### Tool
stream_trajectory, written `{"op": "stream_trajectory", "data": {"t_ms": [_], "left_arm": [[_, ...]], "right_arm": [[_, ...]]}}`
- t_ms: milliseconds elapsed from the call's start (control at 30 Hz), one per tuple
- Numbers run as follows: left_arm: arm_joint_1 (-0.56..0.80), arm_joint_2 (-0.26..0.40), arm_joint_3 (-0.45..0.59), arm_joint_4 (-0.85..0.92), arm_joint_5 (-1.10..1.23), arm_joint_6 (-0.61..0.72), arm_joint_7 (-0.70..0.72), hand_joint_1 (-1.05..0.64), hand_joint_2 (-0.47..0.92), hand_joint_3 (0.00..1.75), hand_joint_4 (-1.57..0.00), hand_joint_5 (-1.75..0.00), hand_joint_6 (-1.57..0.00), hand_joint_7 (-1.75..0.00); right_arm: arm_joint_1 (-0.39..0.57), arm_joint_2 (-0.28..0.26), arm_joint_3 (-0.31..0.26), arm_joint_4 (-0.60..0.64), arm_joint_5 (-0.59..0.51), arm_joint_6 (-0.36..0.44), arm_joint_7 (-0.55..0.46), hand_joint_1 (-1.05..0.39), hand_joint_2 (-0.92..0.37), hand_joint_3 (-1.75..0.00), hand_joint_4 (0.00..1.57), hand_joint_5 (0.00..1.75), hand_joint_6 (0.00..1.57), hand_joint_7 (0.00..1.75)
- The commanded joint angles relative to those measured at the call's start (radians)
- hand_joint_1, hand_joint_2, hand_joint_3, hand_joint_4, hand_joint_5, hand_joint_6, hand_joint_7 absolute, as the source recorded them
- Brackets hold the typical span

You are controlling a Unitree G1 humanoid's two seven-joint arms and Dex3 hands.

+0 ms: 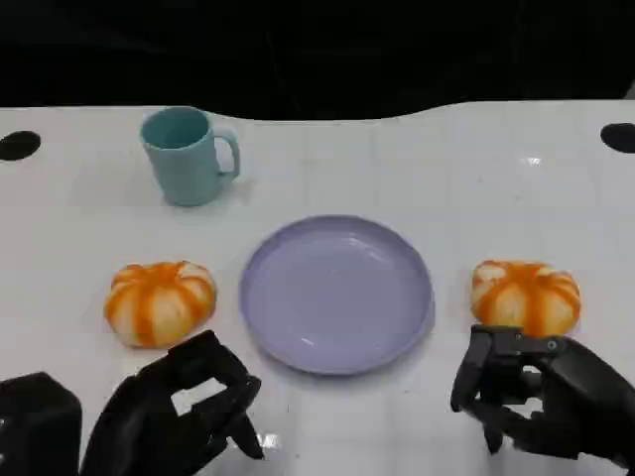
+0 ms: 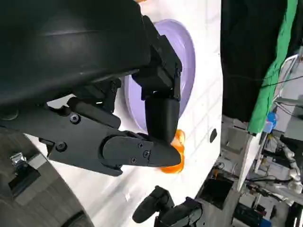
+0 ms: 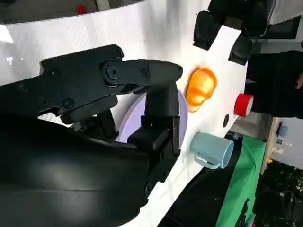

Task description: Grasp the bread from the table and place it into the plate.

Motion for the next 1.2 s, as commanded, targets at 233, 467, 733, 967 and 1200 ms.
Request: {"op": "stream_trajectory", "data": {"t_ms": [233, 467, 733, 967, 1200], "left_arm": [[-0.004, 0.01, 0.006, 0.009, -0.002, -0.016, -0.007, -0.58, 0.92, 0.29, -0.73, -1.75, -0.63, -1.59], [-0.006, 0.008, 0.007, 0.007, -0.003, -0.004, 0.001, -0.58, 0.92, 0.27, -0.72, -1.75, -0.63, -1.6], [-0.01, 0.009, 0.007, 0.021, -0.003, -0.027, -0.013, -0.57, 0.92, 0.28, -0.72, -1.75, -0.63, -1.6], [-0.009, 0.01, 0.003, 0.021, 0.002, -0.027, -0.009, -0.57, 0.92, 0.27, -0.73, -1.75, -0.62, -1.62], [-0.01, 0.009, 0.004, 0.016, 0.001, -0.017, -0.001, -0.57, 0.92, 0.27, -0.73, -1.75, -0.62, -1.63]], "right_arm": [[-0.002, -0.012, -0.011, 0.013, 0.003, -0.023, -0.001, -0.38, -0.92, -0.34, 0.66, 1.75, 0.63, 1.4], [-0.006, -0.013, -0.015, 0.025, 0.014, -0.032, 0.008, -0.37, -0.92, -0.34, 0.67, 1.75, 0.62, 1.4], [-0.008, -0.011, -0.014, 0.028, 0.014, -0.031, 0.008, -0.36, -0.92, -0.33, 0.68, 1.75, 0.62, 1.41], [-0.006, -0.009, -0.026, 0.019, 0.01, -0.044, -0.01, -0.39, -0.92, -0.34, 0.67, 1.75, 0.61, 1.41], [-0.028, -0.019, -0.045, 0.06, -0.005, -0.197, -0.018, -0.4, -0.92, -0.28, 0.49, 1.57, 0.47, 1.11]]}}
